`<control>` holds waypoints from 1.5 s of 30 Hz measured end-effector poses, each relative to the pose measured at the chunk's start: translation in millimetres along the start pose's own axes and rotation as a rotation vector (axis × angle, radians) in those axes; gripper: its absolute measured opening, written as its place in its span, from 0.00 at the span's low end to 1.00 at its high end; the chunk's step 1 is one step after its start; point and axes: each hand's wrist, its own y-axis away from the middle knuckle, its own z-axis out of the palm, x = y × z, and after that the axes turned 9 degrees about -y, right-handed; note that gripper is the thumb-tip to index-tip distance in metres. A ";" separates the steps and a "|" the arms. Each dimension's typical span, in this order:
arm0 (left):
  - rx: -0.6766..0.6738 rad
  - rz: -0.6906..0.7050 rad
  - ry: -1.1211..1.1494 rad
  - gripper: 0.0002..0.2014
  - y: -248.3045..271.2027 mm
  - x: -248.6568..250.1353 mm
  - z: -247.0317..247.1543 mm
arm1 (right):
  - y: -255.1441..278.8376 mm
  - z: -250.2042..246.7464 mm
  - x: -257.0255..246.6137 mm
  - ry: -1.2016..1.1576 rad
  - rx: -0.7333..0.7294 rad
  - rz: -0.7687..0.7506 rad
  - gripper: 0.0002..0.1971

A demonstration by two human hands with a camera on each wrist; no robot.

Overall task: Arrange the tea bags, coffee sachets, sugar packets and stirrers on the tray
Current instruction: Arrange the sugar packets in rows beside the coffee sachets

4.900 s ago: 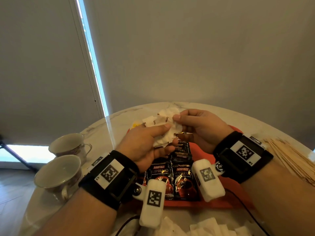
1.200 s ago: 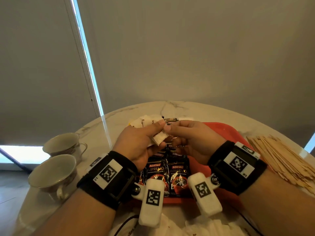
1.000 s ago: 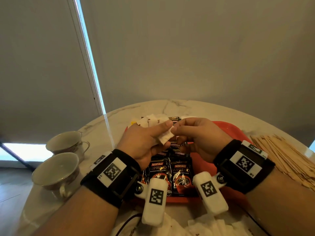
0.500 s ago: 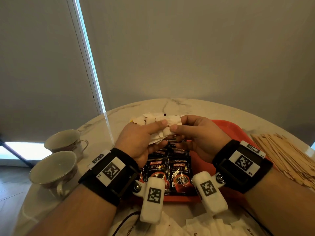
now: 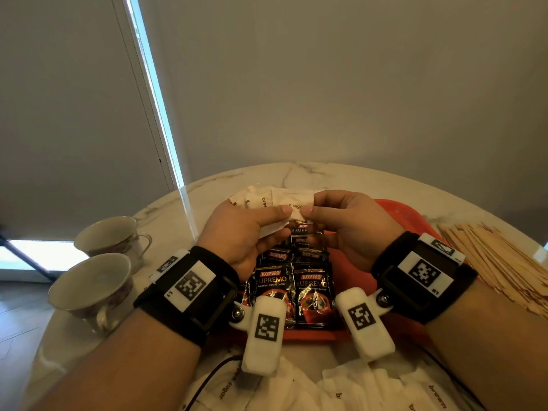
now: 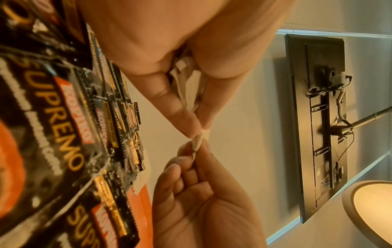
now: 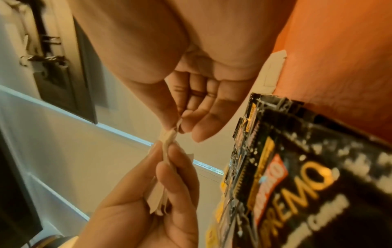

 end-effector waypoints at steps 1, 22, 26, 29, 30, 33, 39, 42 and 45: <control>0.008 -0.013 0.021 0.08 -0.2 0.2 0.3 | -0.9 -0.7 -0.5 0.005 0.010 -0.005 0.04; 0.034 -0.034 0.207 0.14 -3.1 7.4 -6.6 | -58.3 -64.4 -2.6 0.537 0.532 0.361 0.06; 0.018 -0.035 0.197 0.15 -2.2 6.6 -5.7 | -61.1 -61.5 -4.2 0.575 0.559 0.402 0.08; 0.015 -0.037 0.210 0.15 -1.9 7.4 -5.0 | -63.1 -62.7 -4.6 0.591 0.558 0.400 0.10; 0.014 -0.038 0.215 0.15 -1.8 7.8 -5.2 | -63.2 -63.4 -5.1 0.612 0.550 0.391 0.10; -0.001 -0.041 0.223 0.15 -1.8 8.3 -6.2 | -69.4 -76.8 -1.4 0.560 0.530 0.327 0.08; -0.060 -0.059 0.243 0.16 1.3 10.0 -6.3 | -53.1 -56.6 -2.7 0.512 0.475 0.419 0.08; -0.095 -0.077 0.216 0.15 2.3 7.7 -5.4 | -52.8 -54.9 -3.2 0.484 0.471 0.410 0.07; -0.136 -0.102 0.160 0.13 2.7 6.3 -4.5 | -50.2 -55.1 -5.4 0.399 0.474 0.407 0.08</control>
